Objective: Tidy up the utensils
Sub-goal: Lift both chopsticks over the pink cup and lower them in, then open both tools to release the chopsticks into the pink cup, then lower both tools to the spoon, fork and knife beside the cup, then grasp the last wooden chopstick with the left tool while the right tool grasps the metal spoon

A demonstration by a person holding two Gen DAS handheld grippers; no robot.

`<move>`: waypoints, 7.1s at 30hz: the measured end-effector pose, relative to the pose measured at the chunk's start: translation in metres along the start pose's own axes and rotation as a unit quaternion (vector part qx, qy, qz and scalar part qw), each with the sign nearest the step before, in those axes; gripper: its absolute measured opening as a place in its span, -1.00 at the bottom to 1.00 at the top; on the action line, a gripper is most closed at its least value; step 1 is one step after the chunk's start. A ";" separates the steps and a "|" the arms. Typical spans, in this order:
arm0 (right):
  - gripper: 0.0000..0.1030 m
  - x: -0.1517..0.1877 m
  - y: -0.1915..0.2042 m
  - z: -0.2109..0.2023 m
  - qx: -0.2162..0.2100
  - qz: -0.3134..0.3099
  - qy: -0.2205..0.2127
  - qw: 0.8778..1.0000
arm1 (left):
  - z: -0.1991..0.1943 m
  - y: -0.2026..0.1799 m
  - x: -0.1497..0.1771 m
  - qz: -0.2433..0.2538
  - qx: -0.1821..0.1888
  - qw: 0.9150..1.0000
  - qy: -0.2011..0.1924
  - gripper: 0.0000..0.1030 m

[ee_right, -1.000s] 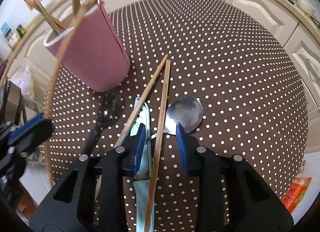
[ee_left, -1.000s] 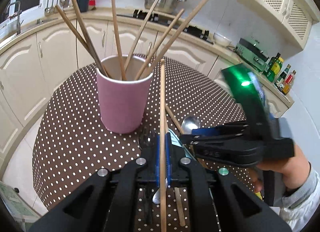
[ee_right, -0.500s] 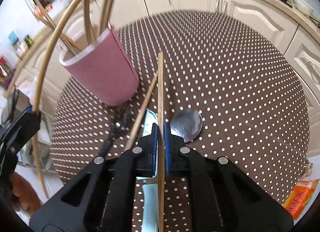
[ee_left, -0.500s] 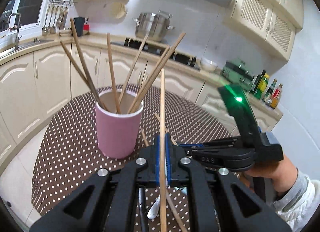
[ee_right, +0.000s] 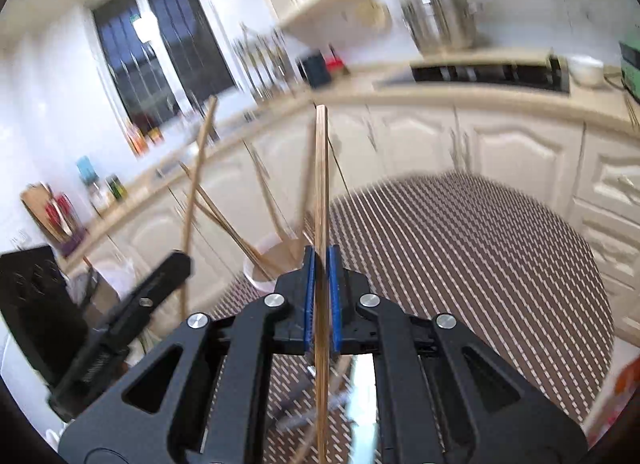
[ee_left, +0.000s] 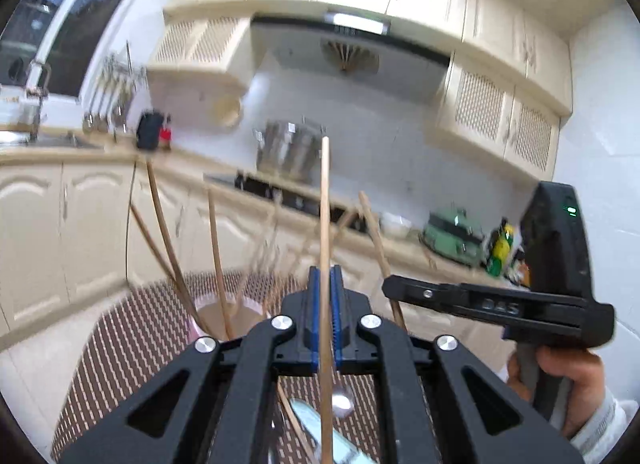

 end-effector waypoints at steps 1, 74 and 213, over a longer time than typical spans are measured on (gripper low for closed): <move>-0.86 -0.004 0.005 0.001 -0.003 -0.003 -0.011 1.000 | 0.001 0.001 -0.007 0.004 -0.005 1.000 -0.017 -0.90; -0.85 -0.012 0.035 0.072 0.007 -0.043 -0.145 0.988 | 0.046 0.068 0.005 -0.020 -0.074 0.996 -0.037 -0.37; -0.75 0.088 -0.081 0.179 0.144 0.035 0.303 0.941 | 0.028 0.157 0.169 -0.100 -0.155 0.904 0.385 -0.89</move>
Point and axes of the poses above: each gripper's, at about its wrist camera, not at the fingertips, and z roughly the way its jaws point, y to its left, x to its underside, the point moved 8 cm from there along z, roughly the way its jaws point, and after that the axes turned 3 degrees about -x, right-handed, at the moved point
